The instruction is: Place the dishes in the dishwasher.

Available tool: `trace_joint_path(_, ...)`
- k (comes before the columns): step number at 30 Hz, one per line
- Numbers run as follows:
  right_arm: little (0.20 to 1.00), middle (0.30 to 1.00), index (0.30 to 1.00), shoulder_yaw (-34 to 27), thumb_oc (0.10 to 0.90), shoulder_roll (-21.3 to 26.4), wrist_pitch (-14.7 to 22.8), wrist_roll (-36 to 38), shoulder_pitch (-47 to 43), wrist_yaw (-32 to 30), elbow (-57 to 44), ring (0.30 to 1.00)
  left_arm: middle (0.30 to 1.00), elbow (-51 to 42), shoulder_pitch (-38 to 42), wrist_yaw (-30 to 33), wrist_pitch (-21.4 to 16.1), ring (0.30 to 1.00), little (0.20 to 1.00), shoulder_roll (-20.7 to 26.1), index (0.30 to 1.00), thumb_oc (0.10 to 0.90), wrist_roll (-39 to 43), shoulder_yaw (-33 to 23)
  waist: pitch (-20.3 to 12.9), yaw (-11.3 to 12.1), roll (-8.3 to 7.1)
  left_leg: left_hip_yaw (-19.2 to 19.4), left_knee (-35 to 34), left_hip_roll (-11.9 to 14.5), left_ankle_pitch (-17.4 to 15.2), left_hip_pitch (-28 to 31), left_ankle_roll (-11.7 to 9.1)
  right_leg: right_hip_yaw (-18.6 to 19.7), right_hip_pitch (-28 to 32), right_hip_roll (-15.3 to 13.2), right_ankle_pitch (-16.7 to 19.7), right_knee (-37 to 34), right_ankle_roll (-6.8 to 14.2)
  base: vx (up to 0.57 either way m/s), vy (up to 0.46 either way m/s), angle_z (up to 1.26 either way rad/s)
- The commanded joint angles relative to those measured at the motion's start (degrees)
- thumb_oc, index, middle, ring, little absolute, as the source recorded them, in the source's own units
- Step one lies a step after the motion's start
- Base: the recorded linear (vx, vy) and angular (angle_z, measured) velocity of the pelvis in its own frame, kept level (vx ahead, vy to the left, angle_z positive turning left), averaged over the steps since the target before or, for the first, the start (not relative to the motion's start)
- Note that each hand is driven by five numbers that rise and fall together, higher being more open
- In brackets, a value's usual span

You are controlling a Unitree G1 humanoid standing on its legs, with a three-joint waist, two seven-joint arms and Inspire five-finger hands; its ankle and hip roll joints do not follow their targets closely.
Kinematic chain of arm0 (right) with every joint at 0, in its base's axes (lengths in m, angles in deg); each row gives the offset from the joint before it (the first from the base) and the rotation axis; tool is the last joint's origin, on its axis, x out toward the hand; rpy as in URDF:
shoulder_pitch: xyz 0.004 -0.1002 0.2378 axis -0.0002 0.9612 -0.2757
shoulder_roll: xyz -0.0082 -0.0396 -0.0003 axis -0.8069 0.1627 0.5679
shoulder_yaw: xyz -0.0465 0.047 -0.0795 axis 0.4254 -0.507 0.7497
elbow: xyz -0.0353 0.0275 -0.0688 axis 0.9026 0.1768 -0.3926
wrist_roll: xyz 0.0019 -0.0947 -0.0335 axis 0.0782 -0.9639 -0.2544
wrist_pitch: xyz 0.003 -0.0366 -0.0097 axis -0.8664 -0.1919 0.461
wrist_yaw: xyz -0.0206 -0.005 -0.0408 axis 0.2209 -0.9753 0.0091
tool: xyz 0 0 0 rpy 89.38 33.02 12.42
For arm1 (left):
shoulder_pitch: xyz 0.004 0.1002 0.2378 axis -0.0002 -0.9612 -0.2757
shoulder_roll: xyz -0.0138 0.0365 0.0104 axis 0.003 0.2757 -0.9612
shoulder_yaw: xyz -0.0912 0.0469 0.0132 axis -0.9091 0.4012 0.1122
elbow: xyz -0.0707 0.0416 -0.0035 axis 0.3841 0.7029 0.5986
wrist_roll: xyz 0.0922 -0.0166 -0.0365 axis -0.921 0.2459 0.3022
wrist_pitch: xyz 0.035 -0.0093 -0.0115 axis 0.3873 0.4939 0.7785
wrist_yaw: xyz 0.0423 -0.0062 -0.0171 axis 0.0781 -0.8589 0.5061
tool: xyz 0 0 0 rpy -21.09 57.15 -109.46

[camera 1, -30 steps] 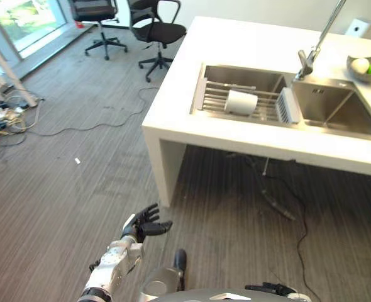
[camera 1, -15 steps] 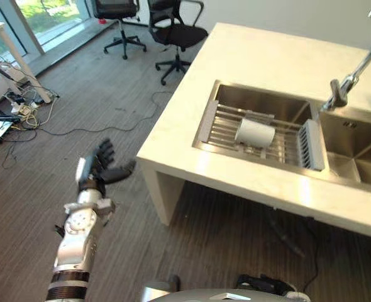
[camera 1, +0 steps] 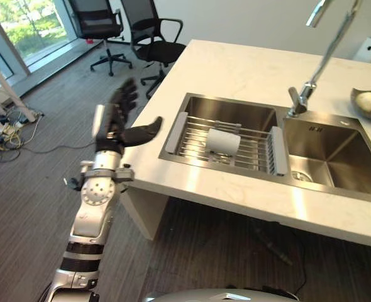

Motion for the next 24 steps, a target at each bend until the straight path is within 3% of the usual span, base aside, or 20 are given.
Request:
trace_joint_path(1, 0.9, 0.9, 0.9, 3.39, 0.8, -0.1, 0.39, 1.16, 1.3, 0.75, -1.1, 0.9, 0.9, -2.79, 10.63, -2.03, -6.3, 0.9, 0.9, 4.63, 0.9, 0.8, -2.42, 1.24, -0.47, -1.95, -2.41, 1.41, -0.46, -3.0, 1.11, -3.68, 1.21, -0.64, 5.67, -2.73, -6.77, 1.04, 3.97, 0.01, -0.009, -0.25)
trace_joint_path(5, 0.9, 0.9, 0.9, 3.29, 0.8, 0.34, 0.44, 1.11, 2.1, 1.23, -1.85, 0.9, 0.9, 1.55, 14.78, -3.0, -5.81, 0.9, 0.9, 7.1, 0.9, 0.8, -6.81, 4.89, -0.56, -3.4, -1.95, 2.8, -0.46, -2.66, 0.79, -2.97, 1.06, 0.64, 5.28, -2.43, -6.87, 1.04, 4.1, 0.01, -0.003, -0.36)
trace_joint_path(9, 0.9, 0.9, 0.9, 3.47, 0.8, 1.6, 0.74, 0.85, 3.67, 2.29, -3.24, 0.9, 0.9, 11.44, 21.06, -2.07, -5.06, 0.9, 0.9, 14.13, 0.9, 0.8, -19.32, 9.36, -0.84, -5.52, -1.45, 6.18, -0.46, -2.35, 0.19, -1.68, 1.06, 3.28, 4.19, -2.29, -5.97, 1.04, 4.74, 0.02, 0.012, -0.38)
trace_joint_path(13, 0.9, 0.9, 0.9, 3.25, 0.8, 2.3, 1.06, 0.85, 5.12, 2.77, -4.07, 0.9, 0.9, 16.81, 24.15, -0.9, -4.41, 0.9, 0.9, 19.07, 0.9, 0.8, -26.1, 12.34, -0.8, -6.3, -1.32, 7.59, -0.46, -2.24, -0.08, -1.22, 1.03, 4.56, 3.51, -2.28, -5.49, 1.04, 5.06, 0.01, 0.017, -0.38)
trace_joint_path(24, 0.9, 0.9, 0.9, 3.34, 0.8, 2.86, 1.54, 0.66, 7.14, 3.61, -7.69, 0.9, 0.9, 30.89, 31.94, 0.4, -2.14, 0.9, 0.9, 25.02, 0.9, 0.8, -36.1, 20.96, -0.08, -8.3, -1.75, 10.23, -0.46, -2.82, -0.82, -1.13, 1.49, 7.52, 1.19, -2.32, -4.04, 1.04, 5.94, -0.01, 0.018, -0.08)
